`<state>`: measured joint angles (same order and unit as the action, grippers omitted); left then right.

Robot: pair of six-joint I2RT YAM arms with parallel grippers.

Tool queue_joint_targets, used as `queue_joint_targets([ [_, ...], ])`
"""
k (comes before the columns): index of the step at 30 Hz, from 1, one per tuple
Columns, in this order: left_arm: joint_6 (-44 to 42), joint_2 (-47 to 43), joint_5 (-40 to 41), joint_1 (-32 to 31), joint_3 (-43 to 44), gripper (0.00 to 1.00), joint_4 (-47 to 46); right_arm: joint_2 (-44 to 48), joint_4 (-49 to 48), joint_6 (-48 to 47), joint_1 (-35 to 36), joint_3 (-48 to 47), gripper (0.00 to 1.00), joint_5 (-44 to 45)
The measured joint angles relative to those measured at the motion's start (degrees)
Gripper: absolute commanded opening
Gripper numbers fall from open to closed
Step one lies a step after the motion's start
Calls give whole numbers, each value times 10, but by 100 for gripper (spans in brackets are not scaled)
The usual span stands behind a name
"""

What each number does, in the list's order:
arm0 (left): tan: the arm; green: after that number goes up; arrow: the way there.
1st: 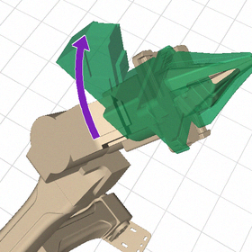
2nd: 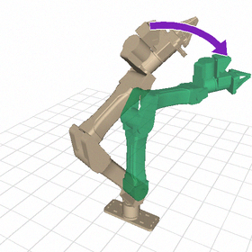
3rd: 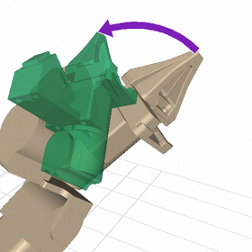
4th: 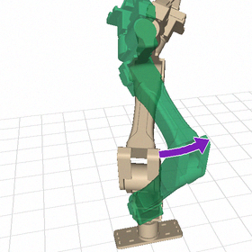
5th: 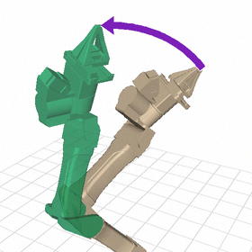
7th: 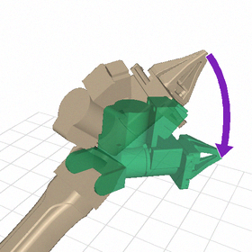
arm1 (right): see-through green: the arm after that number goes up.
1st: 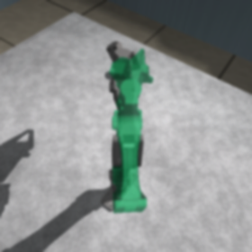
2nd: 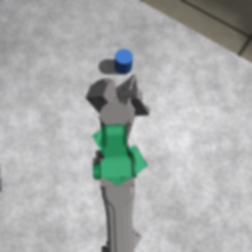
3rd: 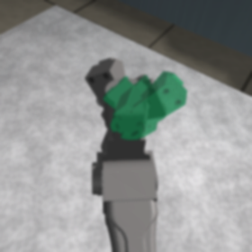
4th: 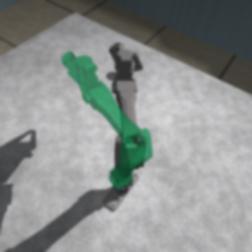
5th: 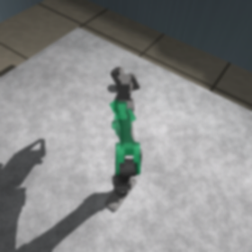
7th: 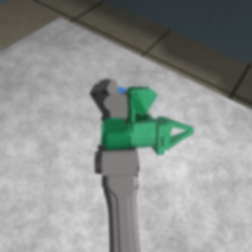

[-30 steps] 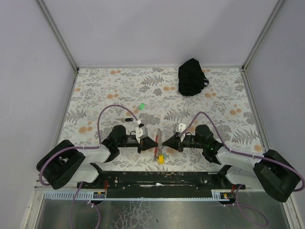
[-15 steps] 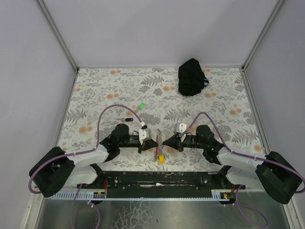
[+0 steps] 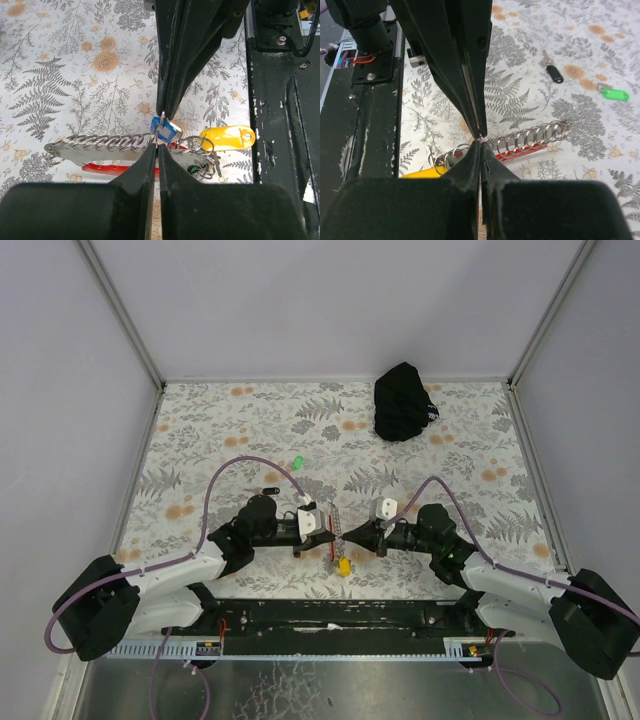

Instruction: Put the keys on the keyring

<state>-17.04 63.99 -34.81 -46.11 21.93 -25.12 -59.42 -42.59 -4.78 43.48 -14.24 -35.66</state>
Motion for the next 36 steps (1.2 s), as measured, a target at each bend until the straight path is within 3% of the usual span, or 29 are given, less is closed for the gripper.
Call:
queue_joint_targets([
  [8, -18, 2, 17, -4, 2, 0, 7, 79, 3, -9, 0, 23, 0, 45],
  [12, -22, 3, 22, -4, 2, 0, 7, 75, 4, -6, 1, 23, 0, 63],
  [15, -24, -1, 29, -4, -2, 0, 3, 61, -3, 4, 1, 23, 6, 91],
  [17, -25, -6, 33, -4, -5, 0, 1, 47, -45, 8, 1, 35, 1, 108],
  [19, -27, -9, 38, -4, -7, 0, -6, 28, -128, 12, 1, 68, 1, 130],
  [21, -30, -9, 41, -4, -9, 0, -15, 20, -151, 16, 1, 89, 0, 143],
  [29, -43, 0, 43, -3, -17, 0, -53, 72, -1, -80, 1, 5, 0, 83],
  [36, -45, -17, 40, -3, -24, 0, -57, 50, 97, -146, 2, -26, 0, 12],
])
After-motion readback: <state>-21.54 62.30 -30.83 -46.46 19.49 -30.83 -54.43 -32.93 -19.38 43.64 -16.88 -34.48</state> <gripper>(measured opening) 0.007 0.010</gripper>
